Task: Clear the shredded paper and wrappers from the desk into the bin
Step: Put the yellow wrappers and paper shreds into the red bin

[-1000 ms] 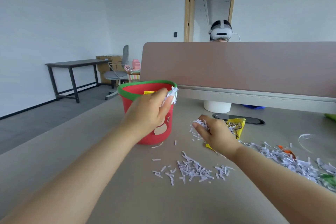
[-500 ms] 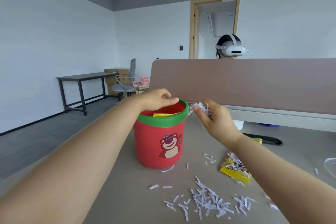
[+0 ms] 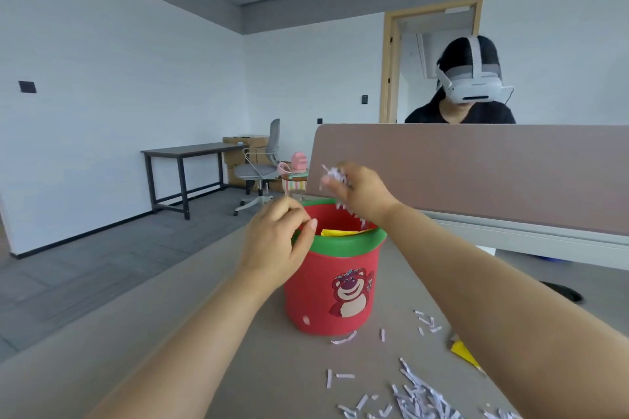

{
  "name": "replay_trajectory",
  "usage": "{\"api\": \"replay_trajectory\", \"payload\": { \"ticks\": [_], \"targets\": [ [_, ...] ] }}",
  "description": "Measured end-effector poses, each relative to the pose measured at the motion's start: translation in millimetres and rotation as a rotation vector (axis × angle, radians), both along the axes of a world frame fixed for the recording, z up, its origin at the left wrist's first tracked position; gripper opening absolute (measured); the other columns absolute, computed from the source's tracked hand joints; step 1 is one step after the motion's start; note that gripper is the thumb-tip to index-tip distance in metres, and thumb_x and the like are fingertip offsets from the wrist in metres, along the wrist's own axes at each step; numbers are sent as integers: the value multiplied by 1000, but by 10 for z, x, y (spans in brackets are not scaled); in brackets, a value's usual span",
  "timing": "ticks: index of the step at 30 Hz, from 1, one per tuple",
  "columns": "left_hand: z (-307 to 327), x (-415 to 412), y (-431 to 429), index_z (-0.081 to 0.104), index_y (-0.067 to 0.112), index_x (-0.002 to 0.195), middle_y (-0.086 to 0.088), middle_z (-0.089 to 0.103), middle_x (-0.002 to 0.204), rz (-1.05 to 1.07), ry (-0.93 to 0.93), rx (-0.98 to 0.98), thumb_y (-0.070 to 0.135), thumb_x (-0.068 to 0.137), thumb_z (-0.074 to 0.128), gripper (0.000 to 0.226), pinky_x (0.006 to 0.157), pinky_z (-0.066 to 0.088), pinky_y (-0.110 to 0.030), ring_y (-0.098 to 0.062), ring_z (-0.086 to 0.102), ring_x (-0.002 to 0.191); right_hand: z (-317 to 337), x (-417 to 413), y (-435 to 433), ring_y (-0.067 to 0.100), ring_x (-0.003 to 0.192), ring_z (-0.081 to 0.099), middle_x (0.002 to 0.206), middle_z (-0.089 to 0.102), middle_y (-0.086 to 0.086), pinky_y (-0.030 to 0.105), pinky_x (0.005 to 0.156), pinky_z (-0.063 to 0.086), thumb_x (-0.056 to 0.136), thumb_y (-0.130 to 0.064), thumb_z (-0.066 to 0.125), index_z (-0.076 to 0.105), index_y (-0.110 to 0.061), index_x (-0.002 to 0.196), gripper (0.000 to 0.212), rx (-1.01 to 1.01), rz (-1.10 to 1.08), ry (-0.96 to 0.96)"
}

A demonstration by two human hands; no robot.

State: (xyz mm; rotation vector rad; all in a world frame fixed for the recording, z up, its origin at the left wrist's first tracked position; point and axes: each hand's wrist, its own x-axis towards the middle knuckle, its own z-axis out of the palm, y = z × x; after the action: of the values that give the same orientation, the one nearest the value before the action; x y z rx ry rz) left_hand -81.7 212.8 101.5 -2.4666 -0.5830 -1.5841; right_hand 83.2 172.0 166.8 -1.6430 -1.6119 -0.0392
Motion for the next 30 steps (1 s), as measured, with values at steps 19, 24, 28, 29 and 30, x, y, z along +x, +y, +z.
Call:
{"api": "replay_trajectory", "payload": {
  "ticks": [19,24,28,29,30],
  "targets": [
    [-565,-220,-191,43,11,91,-7,43,98,96,-135,-243,28,79,55,24,73,42,-29,-21,47,75,-195,-68,-231,18,64,60,72,66,1,35,75,53,91,-13,47,62,-12,85,17,140,51,21],
    [-1020,-344,-326,39,4,122,-12,39,127,303,439,-792,40,87,53,52,100,35,-34,-30,41,121,-359,-143,-538,22,71,58,83,70,9,27,69,46,89,-11,50,66,-8,89,16,379,-6,2],
    [-1221,-340,-522,9,4,145,-16,7,156,320,835,-837,56,90,32,78,119,9,-38,-27,5,145,-626,-87,-882,14,58,47,68,59,-1,23,57,40,85,-14,49,63,-8,84,16,442,-57,-3],
    [-1224,-316,-581,6,4,145,-16,2,157,302,876,-821,56,91,29,79,119,5,-38,-26,0,145,-739,-38,-960,16,55,44,64,56,-1,26,56,40,85,-14,49,63,-8,83,15,390,-88,-14],
    [-1217,-282,-647,4,3,145,-16,-1,157,272,903,-808,56,91,27,79,119,3,-38,-25,-3,146,-867,22,-1035,19,54,44,61,54,0,29,56,41,85,-11,51,63,-7,83,13,314,-120,-32]
  ]
}}
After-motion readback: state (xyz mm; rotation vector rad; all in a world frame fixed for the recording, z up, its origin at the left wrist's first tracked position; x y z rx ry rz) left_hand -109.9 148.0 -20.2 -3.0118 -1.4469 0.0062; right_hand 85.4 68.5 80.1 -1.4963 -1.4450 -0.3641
